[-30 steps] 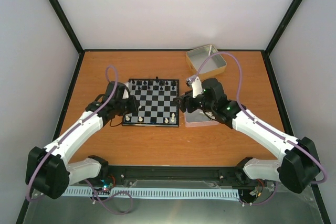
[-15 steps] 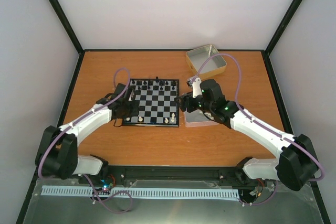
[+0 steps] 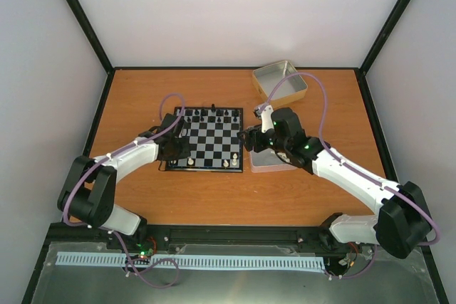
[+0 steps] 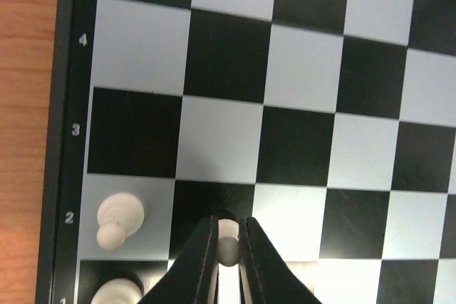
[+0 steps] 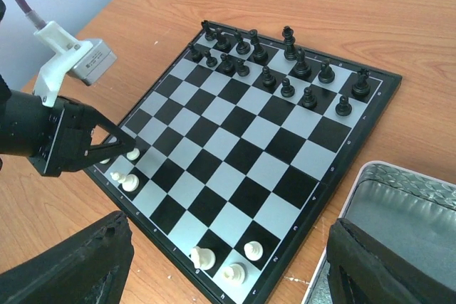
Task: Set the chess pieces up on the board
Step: Place the chess piece on the chessboard, then pick up the chess piece from the storage box.
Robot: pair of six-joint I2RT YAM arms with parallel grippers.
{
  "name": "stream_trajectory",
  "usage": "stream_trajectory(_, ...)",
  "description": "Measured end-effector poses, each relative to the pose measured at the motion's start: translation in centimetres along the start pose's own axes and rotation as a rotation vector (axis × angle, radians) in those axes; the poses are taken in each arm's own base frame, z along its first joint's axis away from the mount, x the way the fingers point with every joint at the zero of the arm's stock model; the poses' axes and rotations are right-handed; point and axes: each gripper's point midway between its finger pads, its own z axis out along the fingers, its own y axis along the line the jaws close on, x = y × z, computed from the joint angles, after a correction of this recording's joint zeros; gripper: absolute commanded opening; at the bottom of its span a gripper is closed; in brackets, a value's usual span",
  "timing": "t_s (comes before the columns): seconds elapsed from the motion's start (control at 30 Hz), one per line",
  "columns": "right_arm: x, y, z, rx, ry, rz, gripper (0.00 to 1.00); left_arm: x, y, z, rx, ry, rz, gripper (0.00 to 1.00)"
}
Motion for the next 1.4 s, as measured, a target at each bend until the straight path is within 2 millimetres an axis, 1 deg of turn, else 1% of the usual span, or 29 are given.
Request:
stream_trajectory(0.07,0.1,-0.1,0.1,0.002,0.002,0.000,0.74,-0.3,0.0,0.1,-0.004,-0.011,0.003,0.02)
stream_trajectory(0.23,0.3,-0.2,0.3,0.005,0.010,0.002,0.75,-0.6,0.2,0.2,-0.021,-0.023,0.005,0.13)
stream_trajectory(0.33,0.3,-0.2,0.3,0.005,0.010,0.002,0.75,-0.6,0.3,0.2,-0.026,-0.023,0.009,0.18)
stream_trajectory(0.43,0.3,-0.2,0.3,0.005,0.011,0.002,0.74,-0.5,0.3,0.3,-0.025,-0.018,0.011,0.26)
stream_trajectory(0.53,0.3,-0.2,0.3,0.010,0.010,0.006,0.74,-0.3,-0.1,0.1,-0.001,-0.007,0.014,0.31)
stream_trajectory(0.63,0.3,-0.6,0.3,0.028,0.009,0.022,0.74,-0.5,-0.7,-0.8,0.030,-0.007,0.012,0.33)
stream_trajectory(0.7,0.5,-1.1,0.2,0.058,0.014,0.043,0.71,-1.4,-1.2,-2.0,0.046,-0.036,0.011,0.34)
stream_trajectory(0.8,1.1,-2.6,0.2,0.136,0.039,0.105,0.62,-3.1,-1.8,-3.9,0.064,-0.102,0.009,0.40)
stream_trajectory(0.87,1.7,-4.3,0.4,0.206,0.062,0.162,0.54,-4.1,-2.0,-5.2,0.072,-0.149,0.002,0.41)
stream_trajectory(0.93,2.7,-6.2,0.5,0.284,0.096,0.214,0.49,-4.6,-2.0,-6.6,0.078,-0.192,-0.002,0.42)
stream_trajectory(1.03,5.2,-9.7,0.5,0.415,0.174,0.299,0.49,-5.2,-2.3,-8.3,0.106,-0.243,-0.001,0.46)
stream_trajectory(1.13,7.5,-12.3,0.6,0.517,0.253,0.350,0.50,-5.9,-3.0,-10.5,0.161,-0.310,0.009,0.48)
stream_trajectory(1.2,8.4,-13.4,0.8,0.561,0.286,0.368,0.52,-6.4,-3.5,-11.8,0.197,-0.351,0.016,0.49)
stream_trajectory(1.3,9.0,-14.9,1.5,0.635,0.313,0.389,0.53,-6.8,-4.1,-13.0,0.245,-0.397,0.025,0.49)
stream_trajectory(1.4,8.5,-16.4,2.5,0.713,0.298,0.419,0.52,-6.7,-4.3,-12.8,0.259,-0.393,0.031,0.49)
